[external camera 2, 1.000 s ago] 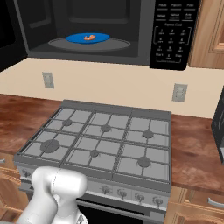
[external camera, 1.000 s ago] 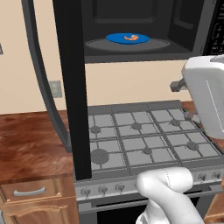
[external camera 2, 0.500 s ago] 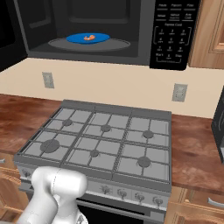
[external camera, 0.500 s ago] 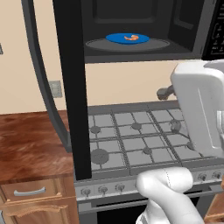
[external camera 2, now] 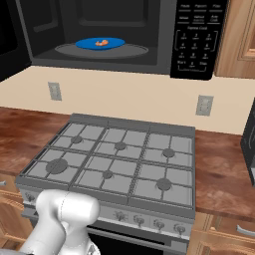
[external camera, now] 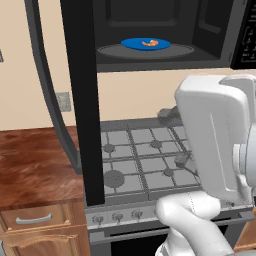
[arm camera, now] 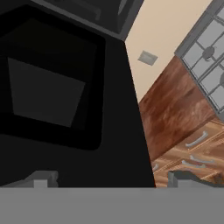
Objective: Transport the shrimp from the fridge to the microwave and turn on the microwave.
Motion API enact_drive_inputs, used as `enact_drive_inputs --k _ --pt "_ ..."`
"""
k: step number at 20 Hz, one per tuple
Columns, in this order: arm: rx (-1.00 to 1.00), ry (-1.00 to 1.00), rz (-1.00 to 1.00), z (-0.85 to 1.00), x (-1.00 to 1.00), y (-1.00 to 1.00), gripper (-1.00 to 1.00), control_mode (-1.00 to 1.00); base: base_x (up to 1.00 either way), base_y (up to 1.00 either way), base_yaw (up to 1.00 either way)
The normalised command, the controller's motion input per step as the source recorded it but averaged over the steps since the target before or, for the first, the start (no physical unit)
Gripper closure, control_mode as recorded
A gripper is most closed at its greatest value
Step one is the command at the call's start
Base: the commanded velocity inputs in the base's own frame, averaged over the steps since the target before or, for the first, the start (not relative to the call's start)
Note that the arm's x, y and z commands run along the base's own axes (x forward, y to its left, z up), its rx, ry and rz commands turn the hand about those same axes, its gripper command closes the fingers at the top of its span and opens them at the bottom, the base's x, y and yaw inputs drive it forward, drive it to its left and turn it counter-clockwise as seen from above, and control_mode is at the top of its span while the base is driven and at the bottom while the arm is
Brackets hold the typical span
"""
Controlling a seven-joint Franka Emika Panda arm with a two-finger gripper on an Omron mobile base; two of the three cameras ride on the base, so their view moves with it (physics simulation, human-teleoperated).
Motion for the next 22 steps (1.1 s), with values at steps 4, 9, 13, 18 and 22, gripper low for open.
enact_drive_inputs --k 4,9,13,18,22 --pt "0.12 0.05 0.0 0.02 -0.34 0.33 -1.0 -1.0 0.0 0.0 0.0" --pt "0.11 0.11 0.0 0.03 -0.26 0.33 -1.0 -1.0 0.0 0.0 0.0" --pt "0.06 0.07 0.0 0.0 -0.19 0.42 -1.0 -1.0 0.0 0.0 0.0" --pt "0.03 0.01 0.0 0.0 -0.19 0.39 -1.0 -1.0 0.0 0.0 0.0" --pt "0.02 0.0 0.0 0.0 -0.02 0.36 -1.0 -1.0 0.0 0.0 0.0"
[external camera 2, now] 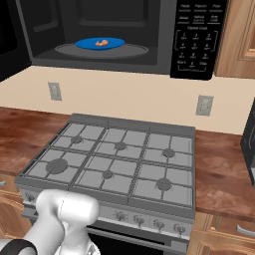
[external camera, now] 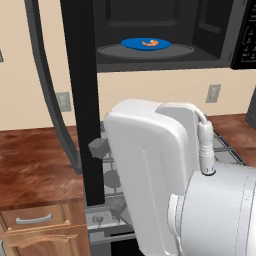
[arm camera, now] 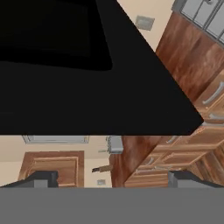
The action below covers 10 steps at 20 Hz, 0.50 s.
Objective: Transport the shrimp from the fridge to the microwave and turn on the microwave.
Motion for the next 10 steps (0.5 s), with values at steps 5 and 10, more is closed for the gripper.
enact_drive_inputs --k 5,10 --pt "0.08 0.0 0.0 0.0 0.0 0.29 -1.0 -1.0 0.0 0.0 0.0" --pt "0.11 0.0 -0.04 0.0 0.02 0.36 -1.0 -1.0 0.0 0.0 0.0"
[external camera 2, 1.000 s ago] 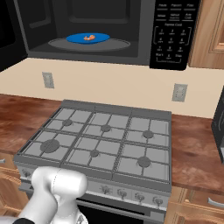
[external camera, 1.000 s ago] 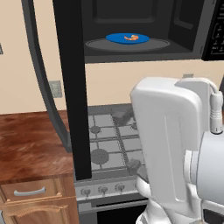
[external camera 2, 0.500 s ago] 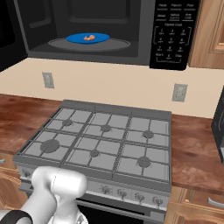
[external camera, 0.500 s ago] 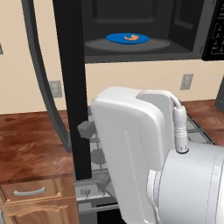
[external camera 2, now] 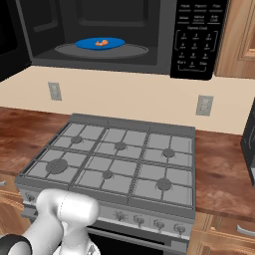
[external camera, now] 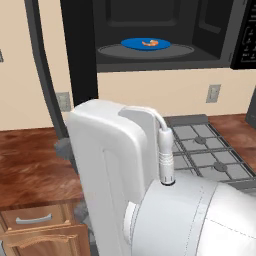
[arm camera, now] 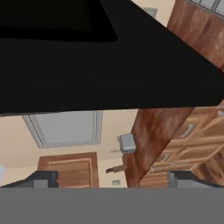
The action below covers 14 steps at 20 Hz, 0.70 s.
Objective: Transport the shrimp from the fridge to the microwave and turn on the microwave.
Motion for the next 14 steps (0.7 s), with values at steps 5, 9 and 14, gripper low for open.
enact_drive_inputs --k 5,9,14 --pt "0.17 0.0 -0.09 0.0 0.09 0.34 -1.0 -1.0 0.0 0.0 0.0" --pt "0.2 0.0 -0.13 0.0 0.13 0.28 -1.0 -1.0 0.0 0.0 0.0" --pt "0.22 0.0 -0.15 0.0 0.19 0.21 -1.0 -1.0 0.0 0.0 0.0"
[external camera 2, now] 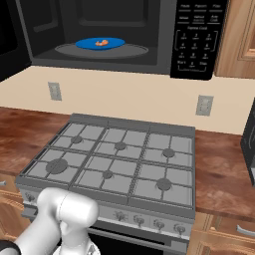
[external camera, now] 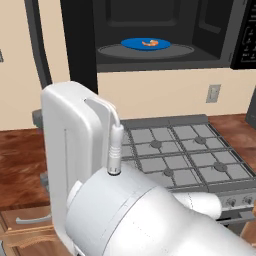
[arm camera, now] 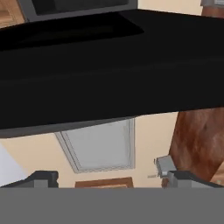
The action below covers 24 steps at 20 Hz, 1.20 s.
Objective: Transport the shrimp from the fridge to the microwave and turn on the microwave.
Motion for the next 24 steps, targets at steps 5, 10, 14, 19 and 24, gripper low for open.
enact_drive_inputs --k 5,10,14,19,24 --pt "0.1 -0.01 -0.09 0.0 0.11 0.21 -1.0 -1.0 0.0 0.0 0.0" --pt "0.02 0.0 -0.06 -0.01 0.0 0.25 -1.0 -1.0 0.0 0.0 0.0" --pt "0.01 0.0 -0.05 0.0 0.0 0.23 -1.0 -1.0 0.0 0.0 0.0" --pt "0.0 0.0 -0.12 0.0 0.03 0.11 -1.0 -1.0 0.0 0.0 0.0" --pt "0.0 0.0 -0.18 -0.02 0.01 0.07 -1.0 -1.0 0.0 0.0 0.0"
